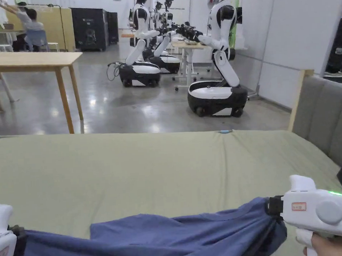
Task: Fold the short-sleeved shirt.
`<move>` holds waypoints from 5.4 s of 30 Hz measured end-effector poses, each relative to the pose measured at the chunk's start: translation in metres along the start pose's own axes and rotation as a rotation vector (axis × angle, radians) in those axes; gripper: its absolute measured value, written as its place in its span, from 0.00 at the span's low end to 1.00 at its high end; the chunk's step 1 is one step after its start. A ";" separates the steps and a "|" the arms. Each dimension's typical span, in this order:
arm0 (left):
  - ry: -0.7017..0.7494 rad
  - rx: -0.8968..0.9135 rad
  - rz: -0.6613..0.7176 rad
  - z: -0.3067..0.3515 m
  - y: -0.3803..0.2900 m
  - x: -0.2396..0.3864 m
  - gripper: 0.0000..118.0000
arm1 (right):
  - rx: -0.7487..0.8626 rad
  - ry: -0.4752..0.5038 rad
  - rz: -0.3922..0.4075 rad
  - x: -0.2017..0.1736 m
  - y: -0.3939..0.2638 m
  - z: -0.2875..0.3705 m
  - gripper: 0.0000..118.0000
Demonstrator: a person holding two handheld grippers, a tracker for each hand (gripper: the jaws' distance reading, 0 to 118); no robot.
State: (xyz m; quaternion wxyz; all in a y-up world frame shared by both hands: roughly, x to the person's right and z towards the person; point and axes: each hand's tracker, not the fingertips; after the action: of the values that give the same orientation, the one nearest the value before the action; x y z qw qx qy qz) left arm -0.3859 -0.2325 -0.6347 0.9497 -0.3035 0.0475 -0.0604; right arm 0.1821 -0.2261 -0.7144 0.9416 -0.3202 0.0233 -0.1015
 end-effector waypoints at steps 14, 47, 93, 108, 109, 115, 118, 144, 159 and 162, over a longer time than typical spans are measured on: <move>0.102 0.324 0.022 0.085 0.167 -0.041 0.04 | 0.468 0.023 0.257 -0.085 0.155 0.139 0.06; -0.003 0.339 0.156 0.027 0.113 -0.038 0.04 | 0.389 -0.005 0.250 -0.049 0.062 0.049 0.06; -0.048 -0.058 0.294 0.099 -0.214 -0.054 0.99 | 0.201 0.136 0.227 -0.125 -0.192 0.110 0.01; -0.128 -0.221 0.473 -0.029 -0.178 -0.089 0.44 | 0.139 0.071 0.242 -0.137 -0.185 0.076 0.01; -0.148 -0.277 0.472 -0.036 -0.179 -0.090 0.31 | 0.135 0.067 0.242 -0.138 -0.184 0.074 0.01; -0.059 -0.218 0.219 -0.022 -0.176 -0.056 0.05 | 0.123 0.052 0.250 -0.138 -0.178 0.068 0.01; -0.062 -0.141 0.210 0.003 -0.163 -0.061 0.04 | 0.113 0.021 0.261 -0.133 -0.168 0.063 0.01; -0.156 -0.134 0.218 0.025 -0.120 -0.012 0.05 | -0.376 0.035 0.501 -0.097 -0.047 -0.266 0.73; -0.157 0.006 0.156 0.031 -0.056 -0.015 0.04 | -0.031 0.205 0.299 -0.095 0.008 -0.071 0.03; -0.119 0.125 0.127 0.040 -0.018 -0.020 0.04 | 0.065 0.212 0.326 -0.101 0.042 -0.013 0.03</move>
State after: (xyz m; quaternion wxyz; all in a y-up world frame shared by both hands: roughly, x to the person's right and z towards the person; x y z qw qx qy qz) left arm -0.4018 -0.2212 -0.5911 0.9699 -0.2431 0.0061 0.0151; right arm 0.0895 -0.1810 -0.7523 0.9478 -0.2689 0.1705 0.0186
